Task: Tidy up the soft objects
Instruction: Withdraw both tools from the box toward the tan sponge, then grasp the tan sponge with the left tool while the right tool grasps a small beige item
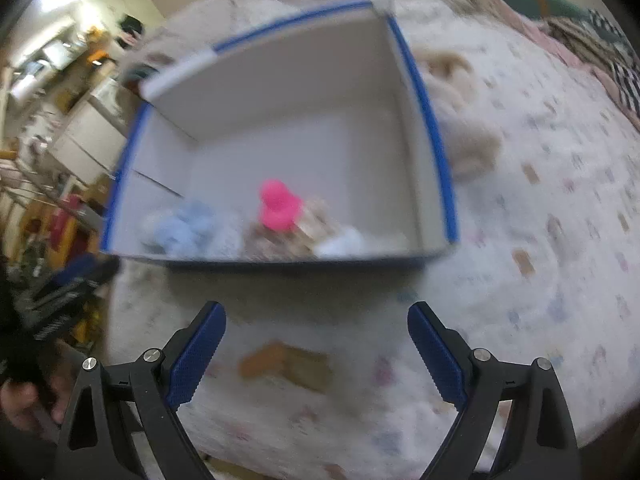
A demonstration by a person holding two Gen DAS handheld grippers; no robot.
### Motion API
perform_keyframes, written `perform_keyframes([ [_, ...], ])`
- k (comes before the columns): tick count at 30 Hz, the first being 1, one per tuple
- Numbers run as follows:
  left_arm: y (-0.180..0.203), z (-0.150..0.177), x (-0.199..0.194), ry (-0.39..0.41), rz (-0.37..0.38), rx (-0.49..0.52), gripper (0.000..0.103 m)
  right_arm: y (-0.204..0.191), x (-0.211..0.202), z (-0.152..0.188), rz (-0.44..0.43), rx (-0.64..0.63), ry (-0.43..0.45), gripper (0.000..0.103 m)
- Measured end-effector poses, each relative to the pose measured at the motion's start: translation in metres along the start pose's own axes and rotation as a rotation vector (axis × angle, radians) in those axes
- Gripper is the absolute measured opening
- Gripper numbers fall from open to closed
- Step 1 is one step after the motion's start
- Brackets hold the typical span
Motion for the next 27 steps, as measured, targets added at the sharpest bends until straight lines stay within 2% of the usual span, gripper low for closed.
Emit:
perform_keyframes([
  [4, 0.004, 0.002, 0.004, -0.015, 0.001, 0.016, 0.072, 0.005, 0.023, 0.009, 0.072, -0.023, -0.106, 0.098],
  [7, 0.004, 0.003, 0.009, -0.036, 0.024, 0.021, 0.072, -0.007, 0.041, 0.021, 0.091, -0.104, -0.187, 0.097],
  [13, 0.004, 0.003, 0.013, -0.050, 0.040, 0.017, 0.072, -0.037, 0.087, 0.048, 0.177, -0.339, -0.337, 0.072],
  [14, 0.004, 0.003, 0.014, -0.052, 0.042, 0.015, 0.072, -0.040, 0.092, 0.051, 0.192, -0.366, -0.348, 0.067],
  [18, 0.007, 0.003, 0.017, -0.054, 0.050, 0.015, 0.072, -0.048, 0.106, 0.054, 0.202, -0.418, -0.355, 0.061],
  [19, 0.007, 0.003, 0.017, -0.056, 0.052, 0.016, 0.072, -0.050, 0.106, 0.054, 0.195, -0.428, -0.351, 0.054],
  [20, 0.008, 0.004, 0.019, -0.063, 0.058, 0.019, 0.072, -0.053, 0.107, 0.052, 0.184, -0.437, -0.348, 0.040],
  [23, 0.012, 0.006, 0.023, -0.082, 0.080, 0.024, 0.072, -0.061, 0.104, 0.053, 0.162, -0.461, -0.342, 0.021],
  [27, 0.018, 0.008, 0.027, -0.096, 0.100, 0.034, 0.072, -0.062, 0.094, 0.051, 0.137, -0.449, -0.328, 0.015],
])
Point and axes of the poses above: each gripper's, at about its wrist camera, not at the fingertips, and x roughly the way its jaws point, y to its right, z to its underside, the point moved 2 cm from there along x, roughly the way its jaws point, and after that the axes turned 7 degrees about x, right-handed, at the moved point
